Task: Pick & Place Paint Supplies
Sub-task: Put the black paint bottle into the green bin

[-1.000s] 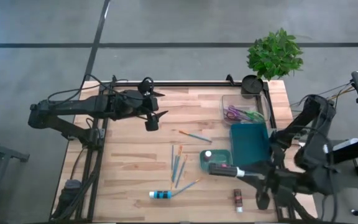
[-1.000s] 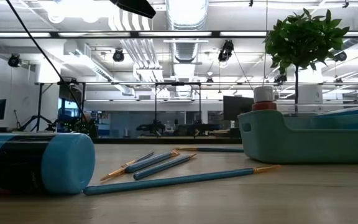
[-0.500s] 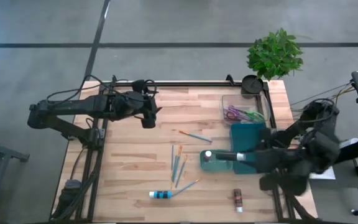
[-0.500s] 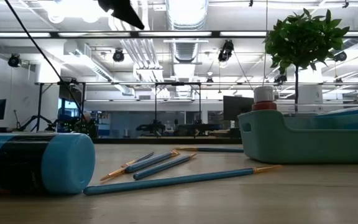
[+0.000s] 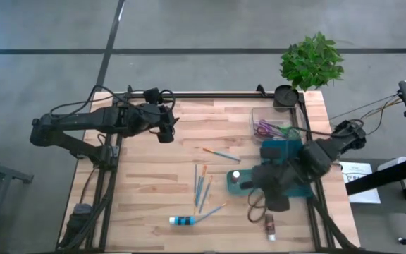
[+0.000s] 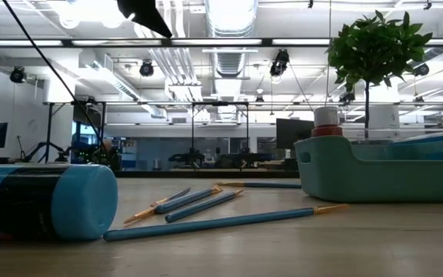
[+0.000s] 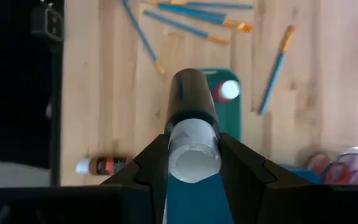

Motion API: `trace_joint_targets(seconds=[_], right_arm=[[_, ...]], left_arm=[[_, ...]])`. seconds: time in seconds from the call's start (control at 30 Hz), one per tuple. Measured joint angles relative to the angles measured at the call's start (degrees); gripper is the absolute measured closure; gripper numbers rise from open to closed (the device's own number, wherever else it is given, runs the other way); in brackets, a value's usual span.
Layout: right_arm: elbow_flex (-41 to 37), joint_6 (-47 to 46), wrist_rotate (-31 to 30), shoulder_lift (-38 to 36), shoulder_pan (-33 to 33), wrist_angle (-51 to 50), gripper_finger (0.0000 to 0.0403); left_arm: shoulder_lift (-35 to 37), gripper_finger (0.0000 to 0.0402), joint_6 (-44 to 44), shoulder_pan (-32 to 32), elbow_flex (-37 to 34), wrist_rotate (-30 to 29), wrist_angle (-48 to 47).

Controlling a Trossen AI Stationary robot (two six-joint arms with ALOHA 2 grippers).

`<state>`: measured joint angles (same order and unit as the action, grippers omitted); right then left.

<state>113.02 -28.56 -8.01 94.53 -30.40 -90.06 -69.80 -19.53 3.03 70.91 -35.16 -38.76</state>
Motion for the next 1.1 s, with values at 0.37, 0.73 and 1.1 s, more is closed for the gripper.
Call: trace_joint_targets(seconds=[0.37, 0.73, 1.1], right_arm=[[-6.6, 6.0, 13.1, 0.6, 7.8, 0.1, 0.0294], [-16.4, 10.7, 15.6, 0.6, 9.8, 1.0, 0.0294], [-25.2, 15.4, 15.4, 0.5, 12.1, 6.0, 0.0294]], left_arm=[[0.0, 0.0089, 0.5, 0.0, 0.0, 0.0, -2.2], [0.0, 0.0089, 1.9, 0.0, 0.0, 0.0, -2.3], [0.0, 0.0089, 2.9, 0.0, 0.0, 0.2, -3.1]])
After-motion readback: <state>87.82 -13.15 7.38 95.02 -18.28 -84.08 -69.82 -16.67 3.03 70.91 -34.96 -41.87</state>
